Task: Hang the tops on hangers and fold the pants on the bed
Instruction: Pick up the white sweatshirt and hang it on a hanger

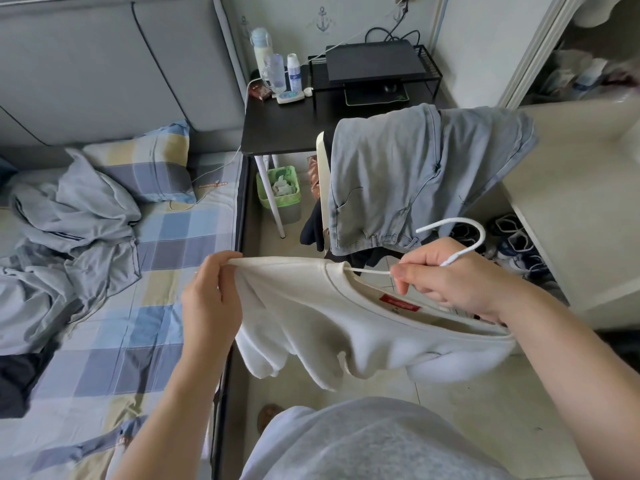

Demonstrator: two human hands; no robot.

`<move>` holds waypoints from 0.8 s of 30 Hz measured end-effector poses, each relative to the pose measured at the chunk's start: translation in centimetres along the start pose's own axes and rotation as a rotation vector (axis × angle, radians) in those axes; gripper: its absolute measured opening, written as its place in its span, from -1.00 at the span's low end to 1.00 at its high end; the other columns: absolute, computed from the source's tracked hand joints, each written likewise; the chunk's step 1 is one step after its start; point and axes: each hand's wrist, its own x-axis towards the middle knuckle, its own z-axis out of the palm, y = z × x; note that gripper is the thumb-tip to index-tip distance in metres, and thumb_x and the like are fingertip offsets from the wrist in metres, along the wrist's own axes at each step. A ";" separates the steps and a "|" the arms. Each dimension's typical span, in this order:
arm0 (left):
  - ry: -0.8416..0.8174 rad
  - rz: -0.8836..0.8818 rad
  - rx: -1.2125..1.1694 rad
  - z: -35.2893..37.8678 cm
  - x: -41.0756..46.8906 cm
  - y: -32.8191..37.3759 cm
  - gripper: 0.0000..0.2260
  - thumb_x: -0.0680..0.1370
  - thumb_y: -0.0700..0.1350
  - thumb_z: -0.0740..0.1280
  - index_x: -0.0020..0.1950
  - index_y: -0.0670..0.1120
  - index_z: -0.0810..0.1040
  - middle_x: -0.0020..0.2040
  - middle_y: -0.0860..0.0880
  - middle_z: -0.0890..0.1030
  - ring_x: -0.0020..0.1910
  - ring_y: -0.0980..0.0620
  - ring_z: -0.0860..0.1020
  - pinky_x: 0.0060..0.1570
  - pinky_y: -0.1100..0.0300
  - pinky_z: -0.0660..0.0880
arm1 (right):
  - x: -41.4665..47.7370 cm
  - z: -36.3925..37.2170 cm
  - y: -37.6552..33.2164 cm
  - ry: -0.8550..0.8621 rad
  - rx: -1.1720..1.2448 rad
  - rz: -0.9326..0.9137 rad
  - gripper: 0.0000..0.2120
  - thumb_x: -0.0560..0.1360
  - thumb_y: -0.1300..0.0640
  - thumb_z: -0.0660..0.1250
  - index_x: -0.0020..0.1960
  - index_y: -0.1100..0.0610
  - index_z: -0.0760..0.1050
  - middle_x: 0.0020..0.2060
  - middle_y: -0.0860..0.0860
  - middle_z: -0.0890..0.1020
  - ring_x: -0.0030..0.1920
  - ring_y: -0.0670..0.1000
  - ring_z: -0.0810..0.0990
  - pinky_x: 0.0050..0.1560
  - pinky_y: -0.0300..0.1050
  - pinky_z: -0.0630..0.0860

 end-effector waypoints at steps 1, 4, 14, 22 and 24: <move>0.003 0.040 0.005 -0.4 0.3 0.2 -0.74 0.67 -0.27 0.16 0.15 0.00 0.57 -0.07 0.10 0.61 -0.13 0.11 0.53 -0.10 0.25 0.39 | 0.0 0.3 -0.1 -0.020 0.013 0.017 -0.67 0.62 0.06 0.32 -0.29 0.13 0.59 -0.46 0.05 0.18 -0.50 -0.05 0.11 -0.53 -0.31 0.12; 0.011 0.144 0.023 -1.2 1.1 0.9 -0.73 0.66 -0.29 0.12 0.20 -0.09 0.57 0.04 0.04 0.61 0.02 0.04 0.52 0.04 0.14 0.41 | 0.2 1.1 -0.4 -0.041 0.074 0.052 -0.66 0.62 0.09 0.31 -0.32 0.08 0.59 -0.49 0.01 0.21 -0.52 -0.07 0.11 -0.56 -0.30 0.10; 0.069 0.250 0.040 -3.8 2.1 1.2 -0.75 0.60 -0.35 0.11 0.09 -0.12 0.52 -0.03 0.07 0.50 0.03 0.01 0.45 0.05 0.46 0.30 | 0.6 3.4 -1.1 0.032 0.116 0.031 -0.68 0.65 0.15 0.26 -0.27 0.17 0.53 -0.54 -0.05 0.23 -0.56 -0.10 0.11 -0.56 -0.31 0.09; -0.037 0.161 0.077 -4.5 2.7 0.2 -0.73 0.63 -0.33 0.13 0.13 -0.12 0.59 0.04 0.03 0.51 0.07 0.02 0.43 0.04 0.52 0.26 | -0.7 4.3 -1.7 -0.037 0.232 -0.102 -0.64 0.63 0.14 0.26 -0.33 0.02 0.56 -0.53 -0.05 0.21 -0.53 -0.07 0.12 -0.53 -0.27 0.08; -0.066 0.112 0.078 -4.3 2.6 0.3 -0.71 0.64 -0.34 0.14 0.16 -0.10 0.60 0.06 0.02 0.50 0.10 -0.06 0.45 0.06 0.34 0.32 | -0.9 4.6 -1.7 -0.030 0.225 -0.108 -0.65 0.63 0.14 0.26 -0.32 0.03 0.56 -0.51 -0.03 0.19 -0.52 -0.07 0.11 -0.52 -0.27 0.09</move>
